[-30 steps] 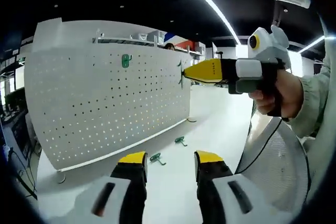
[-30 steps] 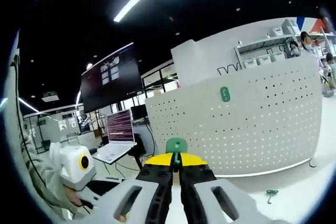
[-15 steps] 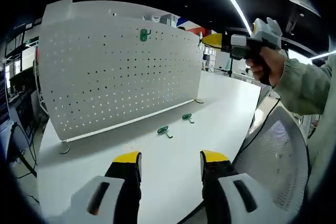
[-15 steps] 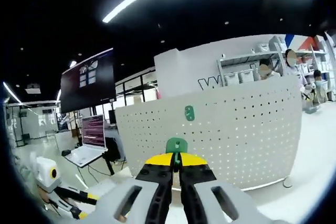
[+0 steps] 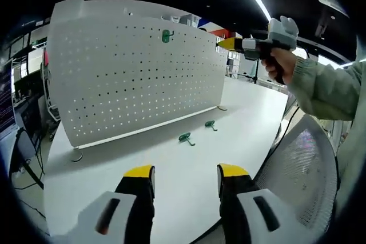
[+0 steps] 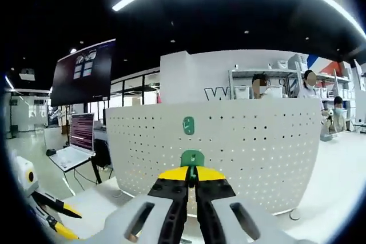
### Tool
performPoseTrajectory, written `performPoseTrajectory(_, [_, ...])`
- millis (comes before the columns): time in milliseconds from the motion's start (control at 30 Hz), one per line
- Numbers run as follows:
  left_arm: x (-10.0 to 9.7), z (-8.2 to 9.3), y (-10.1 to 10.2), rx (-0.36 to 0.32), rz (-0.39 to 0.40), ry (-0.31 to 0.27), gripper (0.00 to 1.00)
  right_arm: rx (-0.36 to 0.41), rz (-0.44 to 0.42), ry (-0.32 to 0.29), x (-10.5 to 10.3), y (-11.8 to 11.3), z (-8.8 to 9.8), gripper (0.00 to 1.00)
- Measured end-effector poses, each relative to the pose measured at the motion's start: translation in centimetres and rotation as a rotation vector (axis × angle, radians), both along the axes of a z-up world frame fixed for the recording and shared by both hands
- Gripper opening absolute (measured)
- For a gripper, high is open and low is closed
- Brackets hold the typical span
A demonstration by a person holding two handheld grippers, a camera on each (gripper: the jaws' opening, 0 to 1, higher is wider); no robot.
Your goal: Insert the hook assembly into the mounting plate slot until the hook locks in place.
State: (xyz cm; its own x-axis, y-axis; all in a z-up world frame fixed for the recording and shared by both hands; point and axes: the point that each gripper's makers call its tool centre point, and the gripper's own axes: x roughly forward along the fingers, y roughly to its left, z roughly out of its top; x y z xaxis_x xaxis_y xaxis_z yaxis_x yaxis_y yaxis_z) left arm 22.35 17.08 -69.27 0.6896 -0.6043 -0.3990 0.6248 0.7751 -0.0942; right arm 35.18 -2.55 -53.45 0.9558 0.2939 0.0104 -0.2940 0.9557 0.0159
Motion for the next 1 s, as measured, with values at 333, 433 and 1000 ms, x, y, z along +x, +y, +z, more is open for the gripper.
performPoseTrajectory(333, [-0.1,-0.3,0.6,0.004,0.004,0.005,0.44,-0.065,-0.040,-0.025,2.7,-0.5,1.1,0.01])
performPoseTrajectory(433, [-0.1,-0.5,0.7,0.007,0.002,0.012,0.44,-0.072,-0.056,-0.027,3.7,-0.6,1.2,0.01])
performPoseTrajectory(1000, [0.9,-1.1,1.4,0.015,0.015,0.031,0.44,-0.090,-0.097,-0.064,8.6,0.1,1.5,0.01])
